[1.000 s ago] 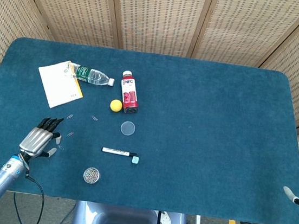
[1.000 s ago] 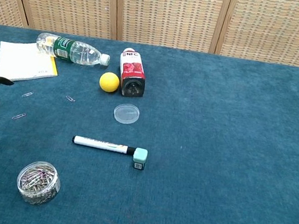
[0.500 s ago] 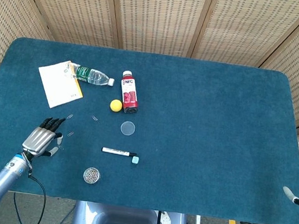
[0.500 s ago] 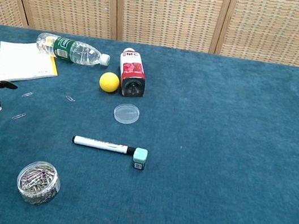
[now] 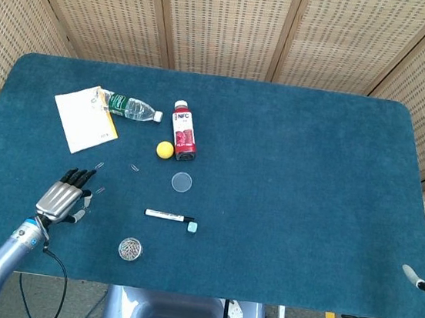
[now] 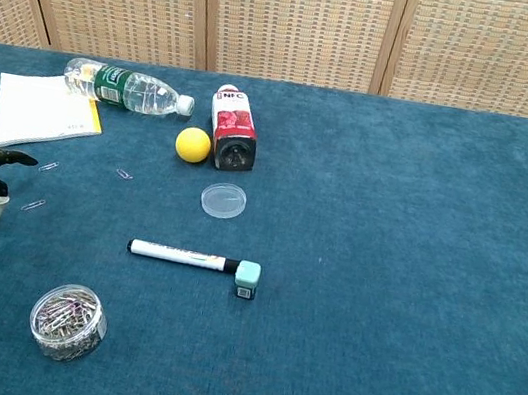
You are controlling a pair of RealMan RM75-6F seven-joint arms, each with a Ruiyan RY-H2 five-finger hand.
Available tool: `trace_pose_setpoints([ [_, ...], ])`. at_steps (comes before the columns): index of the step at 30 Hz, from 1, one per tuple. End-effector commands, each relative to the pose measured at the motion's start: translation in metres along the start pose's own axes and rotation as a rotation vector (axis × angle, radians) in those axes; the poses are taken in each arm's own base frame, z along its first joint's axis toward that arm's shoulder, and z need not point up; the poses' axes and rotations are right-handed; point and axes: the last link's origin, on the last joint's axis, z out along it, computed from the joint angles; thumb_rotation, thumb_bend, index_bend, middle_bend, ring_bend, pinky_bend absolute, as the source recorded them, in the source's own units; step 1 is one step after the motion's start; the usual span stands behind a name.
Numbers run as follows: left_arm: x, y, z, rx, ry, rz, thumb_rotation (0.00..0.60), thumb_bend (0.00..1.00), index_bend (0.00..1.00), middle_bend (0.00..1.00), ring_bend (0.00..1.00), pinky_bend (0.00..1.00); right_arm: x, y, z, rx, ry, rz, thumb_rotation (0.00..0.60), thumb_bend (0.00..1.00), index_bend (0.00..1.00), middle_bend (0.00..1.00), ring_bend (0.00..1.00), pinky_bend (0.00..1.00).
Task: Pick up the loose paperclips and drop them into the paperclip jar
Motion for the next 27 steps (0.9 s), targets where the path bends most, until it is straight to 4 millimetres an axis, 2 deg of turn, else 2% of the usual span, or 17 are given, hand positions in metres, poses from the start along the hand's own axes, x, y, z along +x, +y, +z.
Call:
trace_pose_setpoints([
  [1, 0.0001, 0.0011, 0.0012, -0.001, -0.001, 0.0, 0.6, 0.36, 0.55, 0.0, 0.0, 0.0, -0.0002, 0.0, 0.0, 0.0, -0.001, 0.0, 0.6, 0.0, 0.04, 0.0, 0.0, 0.0],
  [20, -0.0021, 0.0064, 0.0066, 0.003, -0.018, 0.014, 0.6, 0.37, 0.55, 0.0, 0.0, 0.0, -0.0003, 0.0003, 0.0004, -0.001, -0.002, 0.001, 0.6, 0.0, 0.04, 0.0, 0.0, 0.0],
  [27, -0.0041, 0.0061, 0.0064, 0.006, -0.025, 0.019, 0.6, 0.44, 0.63, 0.0, 0.0, 0.0, -0.0004, 0.0001, 0.0004, 0.0, -0.003, 0.0, 0.6, 0.0, 0.04, 0.0, 0.0, 0.0],
])
